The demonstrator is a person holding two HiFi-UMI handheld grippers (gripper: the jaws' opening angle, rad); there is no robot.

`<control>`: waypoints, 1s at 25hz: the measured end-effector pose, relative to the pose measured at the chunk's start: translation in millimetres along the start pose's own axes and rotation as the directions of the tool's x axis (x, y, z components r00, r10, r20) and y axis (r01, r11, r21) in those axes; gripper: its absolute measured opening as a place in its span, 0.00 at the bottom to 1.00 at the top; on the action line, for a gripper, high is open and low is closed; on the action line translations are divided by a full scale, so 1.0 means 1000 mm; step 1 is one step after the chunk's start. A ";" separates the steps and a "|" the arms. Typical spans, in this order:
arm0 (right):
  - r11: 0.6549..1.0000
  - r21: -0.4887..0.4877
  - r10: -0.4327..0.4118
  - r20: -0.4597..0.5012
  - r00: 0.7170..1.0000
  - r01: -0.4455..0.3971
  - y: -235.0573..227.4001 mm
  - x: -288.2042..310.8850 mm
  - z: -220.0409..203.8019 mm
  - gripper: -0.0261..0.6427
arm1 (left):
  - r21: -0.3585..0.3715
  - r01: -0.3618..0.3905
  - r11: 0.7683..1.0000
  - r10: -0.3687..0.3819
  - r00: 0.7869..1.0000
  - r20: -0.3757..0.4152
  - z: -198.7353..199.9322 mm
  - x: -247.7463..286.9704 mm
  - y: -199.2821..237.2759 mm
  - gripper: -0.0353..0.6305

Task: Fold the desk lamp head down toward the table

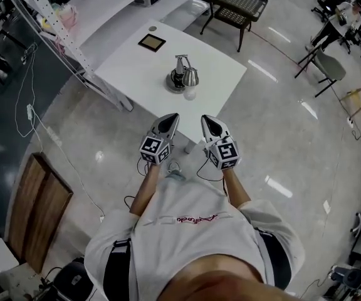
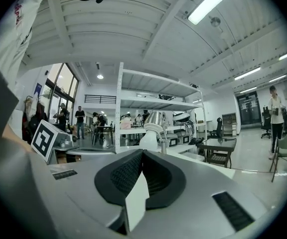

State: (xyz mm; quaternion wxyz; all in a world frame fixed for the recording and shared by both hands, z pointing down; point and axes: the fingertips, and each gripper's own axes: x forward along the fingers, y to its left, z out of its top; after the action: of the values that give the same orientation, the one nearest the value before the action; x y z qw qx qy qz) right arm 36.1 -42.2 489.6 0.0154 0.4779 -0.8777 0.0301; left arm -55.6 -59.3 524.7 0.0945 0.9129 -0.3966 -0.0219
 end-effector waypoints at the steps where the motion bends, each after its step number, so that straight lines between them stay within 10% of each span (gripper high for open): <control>1: 1.000 -0.005 -0.013 0.000 1.000 0.013 -0.008 0.007 0.003 0.08 | 0.002 0.003 1.000 -0.003 1.000 0.002 0.005 0.006 0.007 0.08; 25: 0.991 0.009 -0.133 -0.046 0.990 0.133 -0.087 0.094 -0.002 0.08 | 0.010 0.054 0.999 -0.053 0.998 -0.045 0.021 0.086 0.115 0.08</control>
State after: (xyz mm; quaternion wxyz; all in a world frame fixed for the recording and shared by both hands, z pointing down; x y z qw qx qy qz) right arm 58.4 -167.7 500.6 0.0347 0.5347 -0.8431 0.0451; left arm -82.0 -202.2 529.3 0.0975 0.9239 -0.3700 -0.0017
